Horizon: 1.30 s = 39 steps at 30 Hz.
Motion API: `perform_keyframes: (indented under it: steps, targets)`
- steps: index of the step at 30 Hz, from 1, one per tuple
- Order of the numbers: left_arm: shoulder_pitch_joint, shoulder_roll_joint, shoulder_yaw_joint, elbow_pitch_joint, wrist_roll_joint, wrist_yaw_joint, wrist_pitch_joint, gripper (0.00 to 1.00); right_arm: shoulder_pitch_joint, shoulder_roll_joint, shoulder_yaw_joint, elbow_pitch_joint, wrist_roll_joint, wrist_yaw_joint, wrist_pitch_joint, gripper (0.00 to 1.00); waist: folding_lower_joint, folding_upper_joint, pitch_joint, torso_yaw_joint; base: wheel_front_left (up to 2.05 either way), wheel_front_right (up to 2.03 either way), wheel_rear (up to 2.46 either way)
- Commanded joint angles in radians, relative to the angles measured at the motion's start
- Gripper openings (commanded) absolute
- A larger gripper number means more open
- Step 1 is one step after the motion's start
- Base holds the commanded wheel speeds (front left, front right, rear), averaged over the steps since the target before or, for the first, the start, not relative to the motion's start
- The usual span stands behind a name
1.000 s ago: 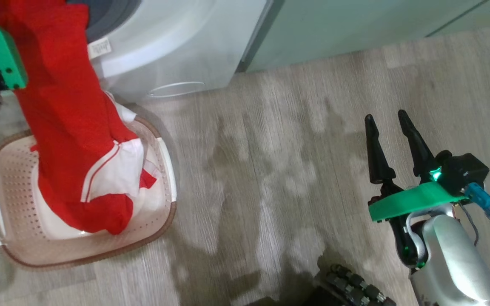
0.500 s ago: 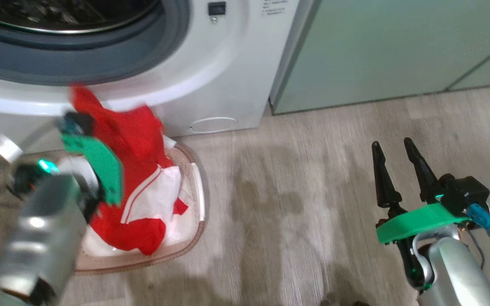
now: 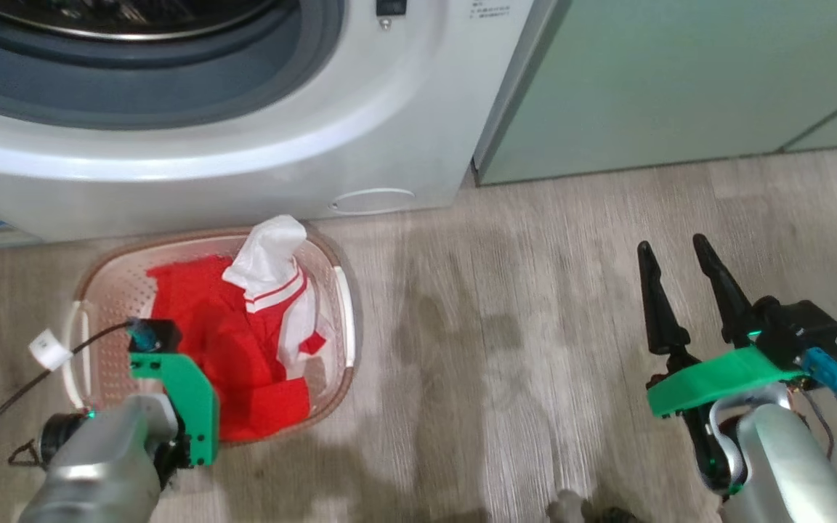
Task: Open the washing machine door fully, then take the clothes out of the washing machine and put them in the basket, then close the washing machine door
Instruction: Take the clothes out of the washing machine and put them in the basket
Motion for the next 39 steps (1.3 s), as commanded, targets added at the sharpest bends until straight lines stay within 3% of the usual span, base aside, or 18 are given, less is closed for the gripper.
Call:
perform_keyframes:
  steps: [1,6,10,11,12,13,15,22,32,36,39]
  targets:
    - [-0.017,0.041,0.038,-0.004,-0.017,-0.006,0.006,0.0,-0.02,-0.01,0.013,-0.034,0.006,0.007,-0.006,1.0,0.0,0.0,0.038,-0.017,0.0,0.0,0.0]
    - [-0.054,0.058,0.068,0.006,-0.045,0.021,-0.011,0.0,-0.033,-0.006,0.009,-0.043,0.002,0.007,-0.006,1.0,0.0,0.0,0.11,-0.035,0.0,0.0,0.0]
    - [-0.1,0.077,0.088,0.008,-0.046,0.083,-0.123,0.0,-0.05,-0.003,0.011,-0.052,-0.001,0.007,-0.006,1.0,0.0,0.0,0.161,-0.05,0.0,0.0,0.0]
    - [-0.107,0.08,0.091,0.009,-0.044,0.101,-0.157,0.11,-0.053,-0.002,0.009,-0.053,-0.002,0.007,-0.006,1.0,0.0,0.0,0.17,-0.054,0.0,0.0,0.0]
    - [-0.112,0.08,0.093,0.01,-0.043,0.113,-0.187,0.34,-0.055,-0.001,0.008,-0.055,-0.003,0.007,-0.006,1.0,0.0,0.0,0.177,-0.057,0.0,0.0,0.0]
    - [-0.114,0.079,0.095,0.011,-0.043,0.12,-0.207,0.47,-0.057,-0.001,0.007,-0.055,-0.003,0.007,-0.006,1.0,0.0,0.0,0.18,-0.059,0.0,0.0,0.0]
    - [-0.113,0.076,0.095,0.013,-0.042,0.128,-0.231,1.0,-0.058,0.0,0.005,-0.053,-0.004,0.007,-0.006,1.0,0.0,0.0,0.18,-0.06,0.0,0.0,0.0]
    - [-0.08,0.051,0.104,0.017,-0.052,0.137,-0.348,1.0,-0.045,0.001,-0.003,-0.045,-0.006,0.007,-0.006,1.0,0.0,0.0,0.118,-0.046,0.0,0.0,0.0]
    - [-0.012,0.041,0.14,-0.004,-0.082,0.06,-0.53,1.0,0.008,-0.009,0.017,-0.022,0.001,0.007,-0.006,1.0,0.0,0.0,-0.073,0.014,0.0,0.0,0.0]
    - [0.026,0.084,0.187,-0.115,-0.065,0.049,-0.537,1.0,0.035,-0.012,0.02,-0.015,0.006,0.007,-0.006,1.0,0.0,0.0,-0.142,0.04,0.0,0.0,0.0]
    - [0.111,0.113,0.28,-0.273,-0.023,0.051,-0.537,1.0,0.061,-0.009,0.021,-0.011,0.009,0.007,-0.006,1.0,0.0,0.0,-0.2,0.063,0.0,0.0,0.0]
